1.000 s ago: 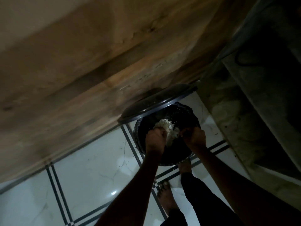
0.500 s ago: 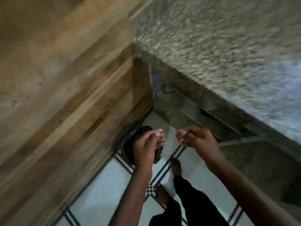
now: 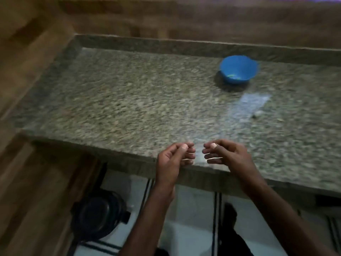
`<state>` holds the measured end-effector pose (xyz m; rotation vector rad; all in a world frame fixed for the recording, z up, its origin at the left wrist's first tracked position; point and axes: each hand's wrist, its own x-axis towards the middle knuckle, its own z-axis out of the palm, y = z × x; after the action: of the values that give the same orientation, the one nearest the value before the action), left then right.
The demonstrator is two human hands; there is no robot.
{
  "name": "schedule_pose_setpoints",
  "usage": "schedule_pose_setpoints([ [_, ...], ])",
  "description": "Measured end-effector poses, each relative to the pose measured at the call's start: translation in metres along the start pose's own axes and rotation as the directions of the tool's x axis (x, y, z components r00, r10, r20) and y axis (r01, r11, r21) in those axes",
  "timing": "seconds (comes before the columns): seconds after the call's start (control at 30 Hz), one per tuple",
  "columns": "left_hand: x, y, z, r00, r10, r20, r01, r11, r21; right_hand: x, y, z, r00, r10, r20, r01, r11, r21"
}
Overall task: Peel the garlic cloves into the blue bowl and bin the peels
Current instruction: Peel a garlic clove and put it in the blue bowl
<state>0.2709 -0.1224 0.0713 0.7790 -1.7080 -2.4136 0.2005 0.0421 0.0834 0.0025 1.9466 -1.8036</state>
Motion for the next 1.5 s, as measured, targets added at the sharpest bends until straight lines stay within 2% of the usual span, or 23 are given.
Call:
schedule_pose_setpoints([
  [0.1,0.031,-0.024,0.086,0.998,-0.041,0.049,0.041,0.999,0.016,0.023,0.003,-0.087,0.996,0.042,-0.083,-0.039,0.999,0.031],
  [0.23,0.084,-0.059,0.176,0.994,-0.075,0.078,0.066,0.992,0.108,0.060,0.017,-0.177,0.988,0.116,-0.105,-0.112,0.993,0.047],
  [0.37,0.141,-0.099,0.226,0.999,-0.044,0.007,0.039,0.945,0.326,0.098,0.034,-0.240,0.967,0.177,-0.181,-0.174,0.984,0.030],
  [0.43,0.163,-0.115,0.235,0.992,0.130,0.010,-0.110,0.801,0.589,0.115,0.042,-0.260,0.953,0.187,-0.237,-0.194,0.981,-0.005],
  [0.47,0.172,-0.120,0.239,0.969,0.240,0.054,-0.206,0.673,0.711,0.125,0.047,-0.269,0.947,0.157,-0.281,-0.185,0.980,-0.076],
  [0.53,0.182,-0.131,0.243,0.904,0.385,0.184,-0.334,0.372,0.866,0.141,0.052,-0.283,0.928,0.032,-0.371,-0.172,0.920,-0.351],
  [0.6,0.187,-0.141,0.246,0.873,0.410,0.265,-0.347,0.138,0.928,0.154,0.048,-0.291,0.911,-0.065,-0.406,-0.189,0.812,-0.553],
  [0.67,0.187,-0.150,0.246,0.881,0.388,0.273,-0.318,0.057,0.946,0.166,0.047,-0.294,0.919,-0.123,-0.375,-0.159,0.753,-0.638],
  [0.83,0.188,-0.150,0.249,0.898,0.354,0.262,-0.278,-0.005,0.960,0.188,0.054,-0.289,0.956,-0.205,-0.210,-0.053,0.583,-0.810],
  [0.97,0.187,-0.149,0.250,0.902,0.342,0.262,-0.274,-0.013,0.962,0.206,0.040,-0.288,0.956,-0.220,-0.193,-0.002,0.655,-0.755],
  [1.1,0.189,-0.149,0.250,0.906,0.334,0.260,-0.272,-0.011,0.962,0.244,-0.010,-0.270,0.932,-0.326,-0.159,0.135,0.719,-0.681],
  [1.17,0.188,-0.150,0.249,0.907,0.331,0.259,-0.272,-0.009,0.962,0.271,-0.037,-0.253,0.908,-0.396,-0.137,0.208,0.711,-0.672],
  [1.3,0.188,-0.150,0.250,0.907,0.332,0.260,-0.272,-0.013,0.962,0.331,-0.079,-0.215,0.874,-0.484,-0.039,0.297,0.597,-0.745],
  [1.43,0.188,-0.153,0.249,0.897,0.352,0.268,-0.285,-0.005,0.959,0.363,-0.091,-0.196,0.908,-0.398,0.133,0.318,0.447,-0.836],
  [1.5,0.189,-0.154,0.249,0.893,0.361,0.270,-0.288,-0.003,0.958,0.359,-0.087,-0.200,0.899,-0.413,0.143,0.341,0.459,-0.820],
])
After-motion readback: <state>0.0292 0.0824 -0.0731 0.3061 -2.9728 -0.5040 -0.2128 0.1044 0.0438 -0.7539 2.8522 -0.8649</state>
